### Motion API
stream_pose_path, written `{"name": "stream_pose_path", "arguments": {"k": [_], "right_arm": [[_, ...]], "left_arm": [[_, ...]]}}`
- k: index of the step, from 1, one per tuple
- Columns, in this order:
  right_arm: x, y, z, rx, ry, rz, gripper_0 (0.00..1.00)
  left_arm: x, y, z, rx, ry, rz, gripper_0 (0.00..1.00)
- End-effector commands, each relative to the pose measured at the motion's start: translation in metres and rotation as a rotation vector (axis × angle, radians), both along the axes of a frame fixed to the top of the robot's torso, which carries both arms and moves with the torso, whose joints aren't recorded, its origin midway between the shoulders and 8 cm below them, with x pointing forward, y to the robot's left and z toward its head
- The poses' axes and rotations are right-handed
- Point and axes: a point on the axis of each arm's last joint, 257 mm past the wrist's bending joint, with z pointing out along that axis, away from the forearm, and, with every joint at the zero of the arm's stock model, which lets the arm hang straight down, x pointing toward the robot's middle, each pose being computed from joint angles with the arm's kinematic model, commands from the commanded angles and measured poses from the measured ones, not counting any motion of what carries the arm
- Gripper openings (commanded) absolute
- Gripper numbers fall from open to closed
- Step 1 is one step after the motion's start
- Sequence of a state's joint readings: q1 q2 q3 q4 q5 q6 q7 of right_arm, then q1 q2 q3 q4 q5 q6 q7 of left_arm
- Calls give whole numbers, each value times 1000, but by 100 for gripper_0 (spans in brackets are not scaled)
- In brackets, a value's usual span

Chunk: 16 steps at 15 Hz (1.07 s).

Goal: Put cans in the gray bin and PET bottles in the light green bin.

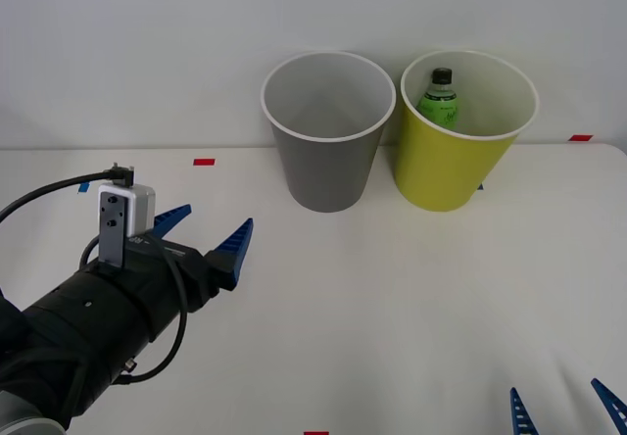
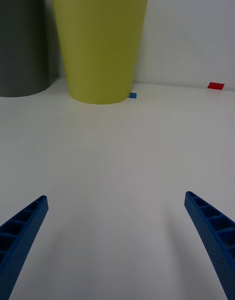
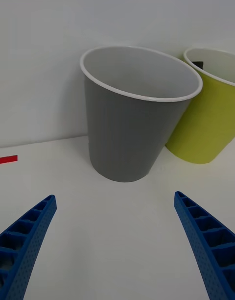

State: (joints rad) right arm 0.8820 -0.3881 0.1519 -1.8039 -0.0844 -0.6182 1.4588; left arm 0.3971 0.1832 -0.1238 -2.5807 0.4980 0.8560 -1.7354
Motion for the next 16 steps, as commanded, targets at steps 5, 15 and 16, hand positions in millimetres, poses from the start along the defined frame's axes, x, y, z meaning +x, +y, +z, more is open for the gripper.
{"name": "stream_pose_path", "arguments": {"k": [5,15,16], "right_arm": [[0,0,0,0,0,0,97],[0,0,0,0,0,0,97],[0,0,0,0,0,0,97]], "left_arm": [[13,39,-32,8,-152,121,81],[-47,78,-119,98,-222,230,81],[-57,81,-125,120,-216,238,82]]}}
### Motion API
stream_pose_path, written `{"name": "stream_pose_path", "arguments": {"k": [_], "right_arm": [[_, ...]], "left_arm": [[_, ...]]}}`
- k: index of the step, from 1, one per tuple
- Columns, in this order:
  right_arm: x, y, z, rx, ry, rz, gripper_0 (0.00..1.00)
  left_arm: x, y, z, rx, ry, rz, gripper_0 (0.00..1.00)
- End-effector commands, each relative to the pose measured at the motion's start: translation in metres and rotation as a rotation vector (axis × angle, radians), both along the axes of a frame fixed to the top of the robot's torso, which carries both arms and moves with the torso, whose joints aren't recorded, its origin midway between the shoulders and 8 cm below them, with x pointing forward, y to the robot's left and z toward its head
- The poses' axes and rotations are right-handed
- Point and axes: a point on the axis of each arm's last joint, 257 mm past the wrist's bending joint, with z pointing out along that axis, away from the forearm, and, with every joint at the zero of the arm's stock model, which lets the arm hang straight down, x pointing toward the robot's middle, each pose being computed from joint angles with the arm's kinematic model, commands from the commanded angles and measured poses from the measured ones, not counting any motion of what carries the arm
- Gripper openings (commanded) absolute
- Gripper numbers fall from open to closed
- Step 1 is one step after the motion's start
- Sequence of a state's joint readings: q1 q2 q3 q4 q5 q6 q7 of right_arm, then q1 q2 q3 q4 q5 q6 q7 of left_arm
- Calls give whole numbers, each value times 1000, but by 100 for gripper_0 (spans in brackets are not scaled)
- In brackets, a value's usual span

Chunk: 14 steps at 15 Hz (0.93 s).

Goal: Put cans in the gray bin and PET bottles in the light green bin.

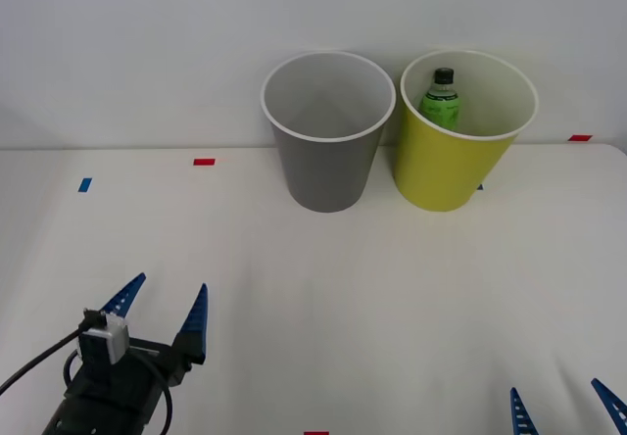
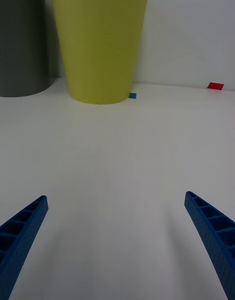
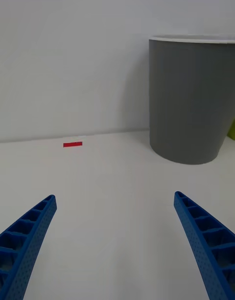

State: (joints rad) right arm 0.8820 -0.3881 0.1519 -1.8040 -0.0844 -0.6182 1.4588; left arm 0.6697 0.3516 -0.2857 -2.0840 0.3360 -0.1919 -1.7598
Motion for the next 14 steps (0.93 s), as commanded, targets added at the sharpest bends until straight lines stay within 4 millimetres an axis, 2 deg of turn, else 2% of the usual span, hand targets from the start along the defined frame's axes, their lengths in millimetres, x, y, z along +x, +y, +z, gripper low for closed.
{"name": "stream_pose_path", "arguments": {"k": [1,3,7,9,12,14], "right_arm": [[0,0,0,0,0,0,97],[0,0,0,0,0,0,97],[0,0,0,0,0,0,97],[0,0,0,0,0,0,97],[0,0,0,0,0,0,97],[0,0,0,0,0,0,97]], "left_arm": [[-30,10,-12,57,10,33,81],[-52,15,-23,91,11,45,81],[-82,18,-48,110,81,62,81],[-103,29,-62,134,135,86,81],[-131,40,-68,147,172,123,82],[-140,42,-72,137,193,137,81]]}}
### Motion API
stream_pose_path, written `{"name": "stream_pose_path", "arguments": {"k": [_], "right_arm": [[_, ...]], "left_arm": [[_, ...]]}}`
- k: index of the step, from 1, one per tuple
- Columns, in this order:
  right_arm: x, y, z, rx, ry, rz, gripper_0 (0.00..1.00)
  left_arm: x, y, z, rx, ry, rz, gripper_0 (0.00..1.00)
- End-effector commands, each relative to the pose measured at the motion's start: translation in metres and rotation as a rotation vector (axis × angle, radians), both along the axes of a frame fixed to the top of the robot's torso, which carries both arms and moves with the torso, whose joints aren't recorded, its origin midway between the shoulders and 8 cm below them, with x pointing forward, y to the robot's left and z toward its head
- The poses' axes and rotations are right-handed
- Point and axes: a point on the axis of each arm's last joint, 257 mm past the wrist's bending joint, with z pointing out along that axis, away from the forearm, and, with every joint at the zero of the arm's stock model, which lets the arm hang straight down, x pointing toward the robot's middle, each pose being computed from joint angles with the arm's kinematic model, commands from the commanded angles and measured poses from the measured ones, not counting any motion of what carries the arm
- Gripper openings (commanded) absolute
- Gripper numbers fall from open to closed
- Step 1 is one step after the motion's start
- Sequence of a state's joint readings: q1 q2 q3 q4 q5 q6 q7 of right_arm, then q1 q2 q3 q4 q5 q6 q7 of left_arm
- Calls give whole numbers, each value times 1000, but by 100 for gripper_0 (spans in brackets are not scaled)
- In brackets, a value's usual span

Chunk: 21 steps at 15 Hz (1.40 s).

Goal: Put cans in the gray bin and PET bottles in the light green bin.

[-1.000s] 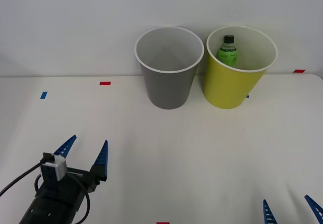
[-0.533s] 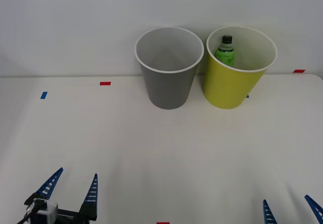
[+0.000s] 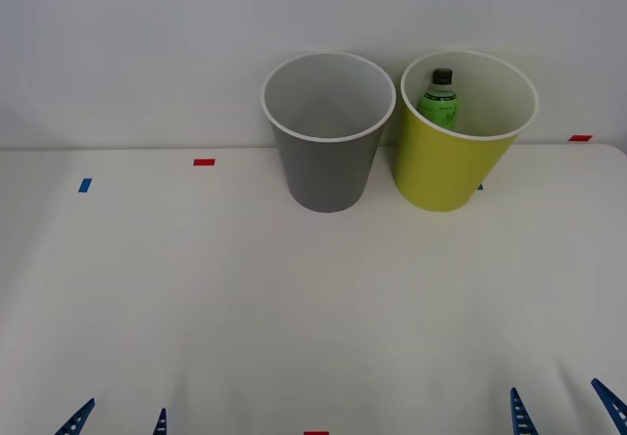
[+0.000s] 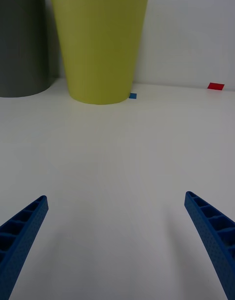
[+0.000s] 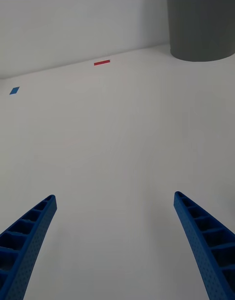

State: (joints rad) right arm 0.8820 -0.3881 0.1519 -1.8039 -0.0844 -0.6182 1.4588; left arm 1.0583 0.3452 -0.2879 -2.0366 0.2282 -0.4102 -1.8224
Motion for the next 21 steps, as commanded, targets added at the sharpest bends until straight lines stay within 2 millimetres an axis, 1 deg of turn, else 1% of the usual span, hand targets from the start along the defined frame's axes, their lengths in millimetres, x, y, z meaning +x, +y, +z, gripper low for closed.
{"name": "stream_pose_path", "arguments": {"k": [1,2,4,10,21], "right_arm": [[0,0,0,0,0,0,97],[0,0,0,0,0,0,97],[0,0,0,0,0,0,97],[0,0,0,0,0,0,97],[0,0,0,0,0,0,97]], "left_arm": [[-11,4,-3,-18,18,29,81],[-12,5,-1,-20,10,33,82],[-13,5,0,-9,6,30,100],[-20,-3,-5,-23,25,29,100],[-20,-3,-5,-23,25,29,100]]}}
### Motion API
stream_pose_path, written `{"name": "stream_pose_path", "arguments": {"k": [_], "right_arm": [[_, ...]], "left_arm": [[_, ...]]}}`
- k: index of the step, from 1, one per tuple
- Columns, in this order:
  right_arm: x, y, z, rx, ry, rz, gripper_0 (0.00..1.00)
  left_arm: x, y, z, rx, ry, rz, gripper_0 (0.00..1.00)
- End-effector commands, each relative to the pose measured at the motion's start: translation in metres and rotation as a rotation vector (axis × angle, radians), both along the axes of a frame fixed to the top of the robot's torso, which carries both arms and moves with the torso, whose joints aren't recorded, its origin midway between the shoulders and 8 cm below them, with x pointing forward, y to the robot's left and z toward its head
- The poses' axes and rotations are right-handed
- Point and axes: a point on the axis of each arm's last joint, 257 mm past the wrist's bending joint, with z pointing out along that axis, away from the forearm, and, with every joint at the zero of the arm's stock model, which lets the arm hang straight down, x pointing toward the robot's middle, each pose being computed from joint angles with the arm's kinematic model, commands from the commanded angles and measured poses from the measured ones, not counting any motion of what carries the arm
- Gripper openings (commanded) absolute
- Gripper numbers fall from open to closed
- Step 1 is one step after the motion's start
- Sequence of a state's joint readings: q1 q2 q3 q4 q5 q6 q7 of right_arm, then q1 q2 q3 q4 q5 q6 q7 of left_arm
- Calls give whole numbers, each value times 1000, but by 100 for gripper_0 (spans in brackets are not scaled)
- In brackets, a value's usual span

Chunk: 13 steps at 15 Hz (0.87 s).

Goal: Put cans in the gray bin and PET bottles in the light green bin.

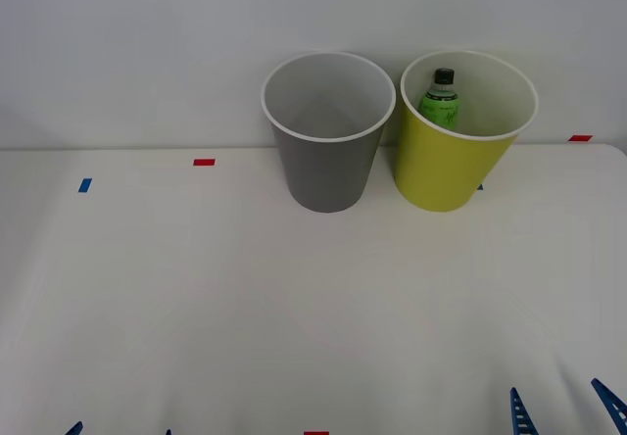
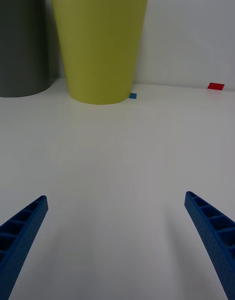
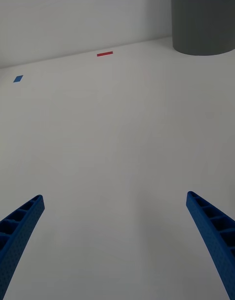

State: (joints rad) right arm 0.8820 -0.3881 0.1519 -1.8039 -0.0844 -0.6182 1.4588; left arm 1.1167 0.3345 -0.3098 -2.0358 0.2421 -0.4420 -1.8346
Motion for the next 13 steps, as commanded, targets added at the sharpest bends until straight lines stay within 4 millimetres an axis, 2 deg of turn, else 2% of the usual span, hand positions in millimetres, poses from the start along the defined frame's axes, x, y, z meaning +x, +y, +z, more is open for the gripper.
{"name": "stream_pose_path", "arguments": {"k": [1,13], "right_arm": [[0,0,0,0,0,0,97],[0,0,0,0,0,0,97]], "left_arm": [[0,0,0,0,0,0,100],[0,0,0,0,0,0,100]]}}
